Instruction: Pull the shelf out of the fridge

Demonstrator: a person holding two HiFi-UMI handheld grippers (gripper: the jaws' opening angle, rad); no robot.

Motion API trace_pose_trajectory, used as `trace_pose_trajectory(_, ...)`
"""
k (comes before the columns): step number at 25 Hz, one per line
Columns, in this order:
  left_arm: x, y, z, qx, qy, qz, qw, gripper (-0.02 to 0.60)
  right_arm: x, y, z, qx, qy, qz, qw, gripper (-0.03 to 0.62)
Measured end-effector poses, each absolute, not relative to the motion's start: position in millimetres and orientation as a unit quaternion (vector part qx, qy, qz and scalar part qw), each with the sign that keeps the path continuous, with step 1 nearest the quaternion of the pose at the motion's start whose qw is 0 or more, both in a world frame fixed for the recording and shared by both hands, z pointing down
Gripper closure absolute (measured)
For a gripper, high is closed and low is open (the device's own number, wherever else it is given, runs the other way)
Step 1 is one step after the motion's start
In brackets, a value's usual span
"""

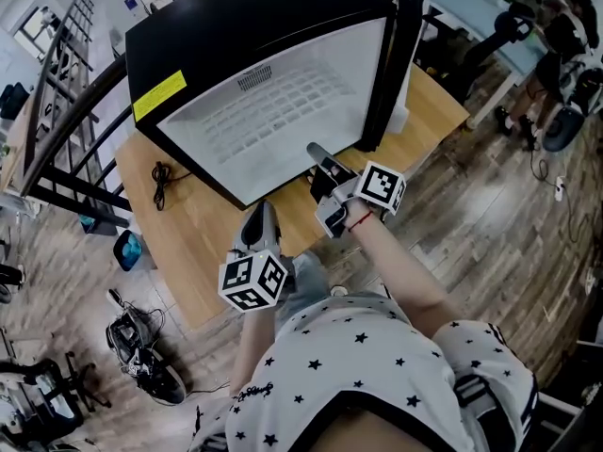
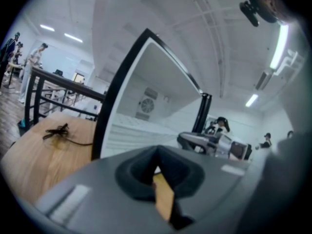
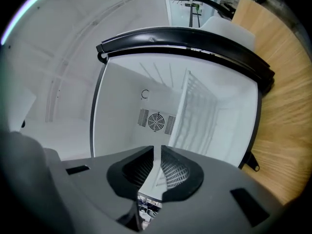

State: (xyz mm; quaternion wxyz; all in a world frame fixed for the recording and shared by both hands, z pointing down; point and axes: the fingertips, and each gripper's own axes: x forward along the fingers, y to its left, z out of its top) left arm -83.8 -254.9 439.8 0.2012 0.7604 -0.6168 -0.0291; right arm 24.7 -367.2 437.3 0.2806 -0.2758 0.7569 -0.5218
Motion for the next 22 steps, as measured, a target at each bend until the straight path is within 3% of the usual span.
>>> trace_pose_trajectory(7, -88.2, -272.3, 442.7, 0.767, -0.607, -0.025, 0.204, 0.575, 19.6, -391.4, 445.2, -0.284, 0.736, -0.536, 0.299, 0.566)
trace_pose_trajectory(11, -92.5, -280.1, 443.2, 0.768, -0.606, -0.026, 0.206, 0.575, 13.2, -402.9, 446.8, -0.28, 0.734, -0.542, 0.299, 0.477)
trace_pose_trajectory(14, -94.6, -285.4, 443.5, 0.769, -0.605, -0.026, 0.205, 0.575, 6.5, -413.7, 449.4, -0.282, 0.725, -0.552, 0.299, 0.457)
trace_pose_trajectory(22, -99.8, -290.0, 446.9, 0.768, -0.606, -0.021, 0.205, 0.575, -13.3, -444.2, 453.5, -0.277, 0.699, -0.576, 0.319, 0.451)
